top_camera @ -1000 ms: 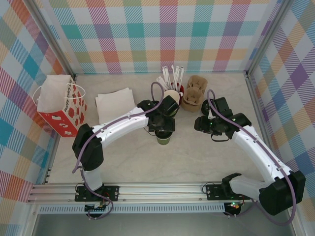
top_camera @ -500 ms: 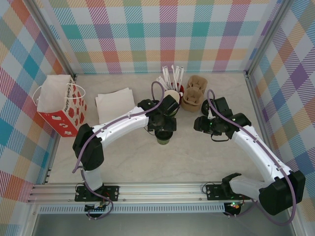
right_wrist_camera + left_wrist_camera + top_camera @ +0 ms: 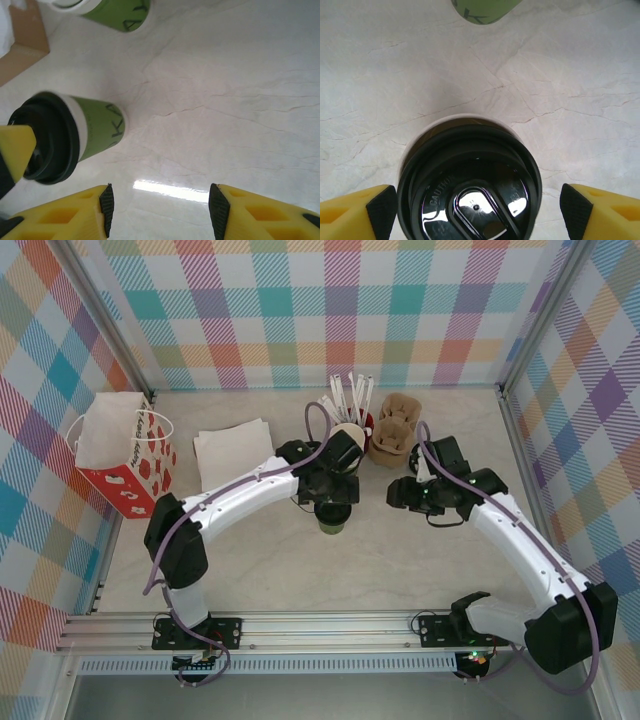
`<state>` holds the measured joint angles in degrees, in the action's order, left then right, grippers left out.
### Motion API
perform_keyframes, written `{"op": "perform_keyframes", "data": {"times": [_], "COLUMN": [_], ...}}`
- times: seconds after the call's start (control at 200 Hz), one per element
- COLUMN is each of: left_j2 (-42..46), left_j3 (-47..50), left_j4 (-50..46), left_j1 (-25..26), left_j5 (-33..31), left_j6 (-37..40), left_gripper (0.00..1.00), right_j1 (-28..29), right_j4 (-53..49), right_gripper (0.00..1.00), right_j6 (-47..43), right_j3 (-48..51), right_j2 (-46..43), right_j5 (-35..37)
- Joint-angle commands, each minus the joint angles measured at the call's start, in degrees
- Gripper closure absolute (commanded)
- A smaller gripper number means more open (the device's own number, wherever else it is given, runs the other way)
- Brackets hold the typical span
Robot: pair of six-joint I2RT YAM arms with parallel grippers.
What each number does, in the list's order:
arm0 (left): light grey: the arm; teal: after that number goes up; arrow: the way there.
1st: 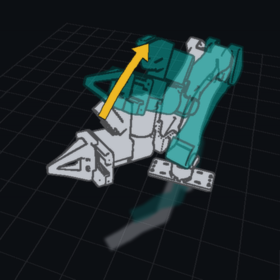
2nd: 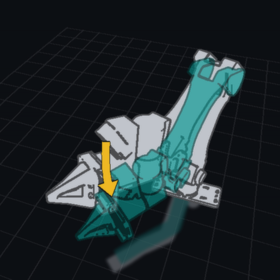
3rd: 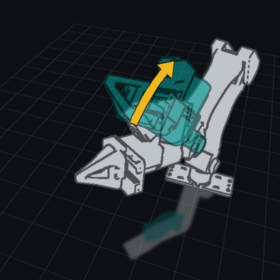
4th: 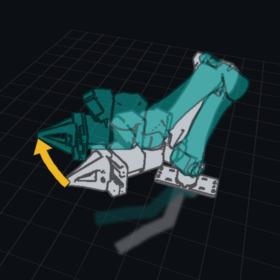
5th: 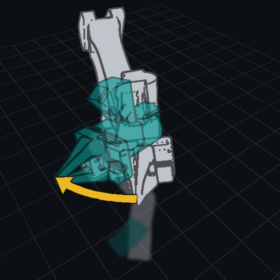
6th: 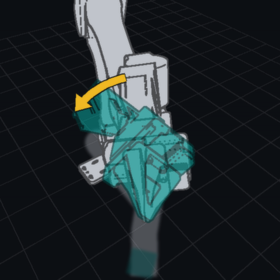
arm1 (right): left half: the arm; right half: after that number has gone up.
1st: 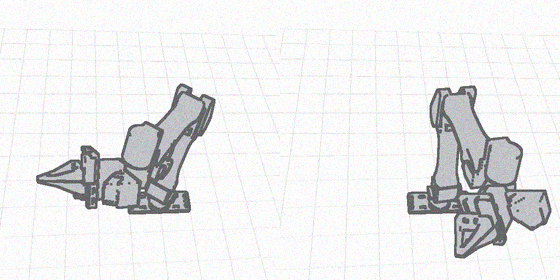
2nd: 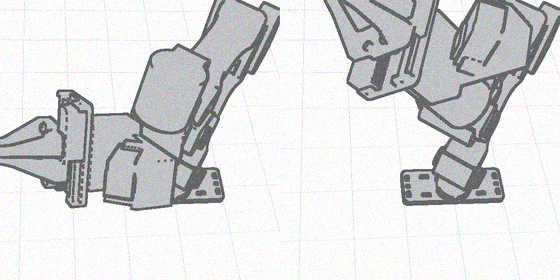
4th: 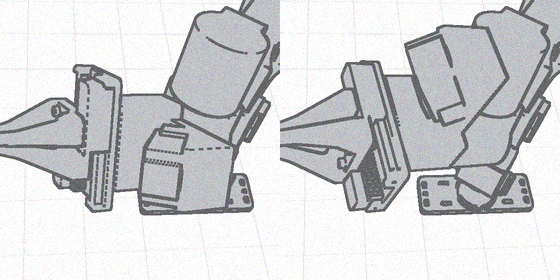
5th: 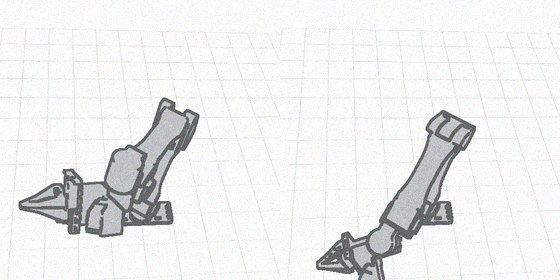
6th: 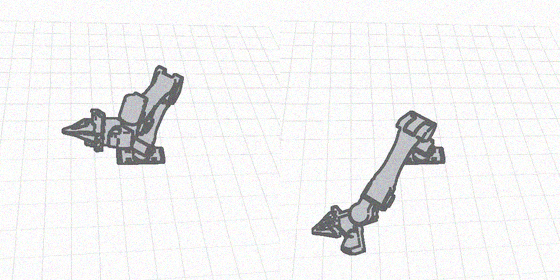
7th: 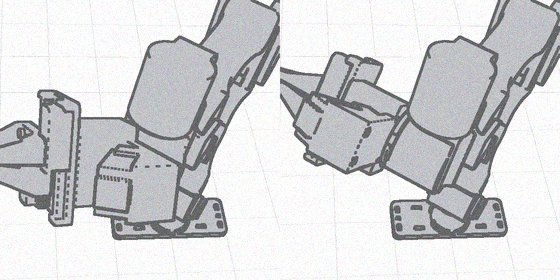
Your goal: Pack the takeout coffee
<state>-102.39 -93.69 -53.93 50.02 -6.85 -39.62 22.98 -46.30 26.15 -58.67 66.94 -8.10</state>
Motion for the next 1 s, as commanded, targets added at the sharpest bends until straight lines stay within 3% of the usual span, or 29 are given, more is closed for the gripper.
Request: {"op": "perform_keyframes", "data": {"times": [0.0, 0.22, 0.43, 0.825, 0.995], "left_j2": [5.7, 14.0, 17.9, 17.3, 16.2], "left_j3": [0.3, 10.5, 18.5, 24.1, 24.2], "left_j4": [-0.3, 6.5, 11.7, 14.6, 14.5], "left_j1": [-2.0, -7.4, -10.9, -11.5, -11.4], "left_j5": [1.8, 9.4, 18.4, 19.3, 19.8], "left_j6": [-1.2, -3.7, -5.4, -7.5, -7.6], "left_gripper": [0.14, 0.15, 0.19, 0.19, 0.19], "right_j1": [0.3, 1.3, 4.8, 7.0, 7.6], "right_j4": [0.9, 3.7, 5.3, 7.7, 8.6], "right_gripper": [0.44, 0.41, 0.41, 0.43, 0.50], "right_j6": [-2.5, -1.4, 0.8, 3.4, 4.6], "right_j3": [-2.4, -2.9, -3.9, -7.5, -8.6], "right_j2": [2.0, 6.5, 11.0, 17.6, 19.9], "right_j5": [-8.6, -19.2, -19.4, -19.4, -20.6]}}
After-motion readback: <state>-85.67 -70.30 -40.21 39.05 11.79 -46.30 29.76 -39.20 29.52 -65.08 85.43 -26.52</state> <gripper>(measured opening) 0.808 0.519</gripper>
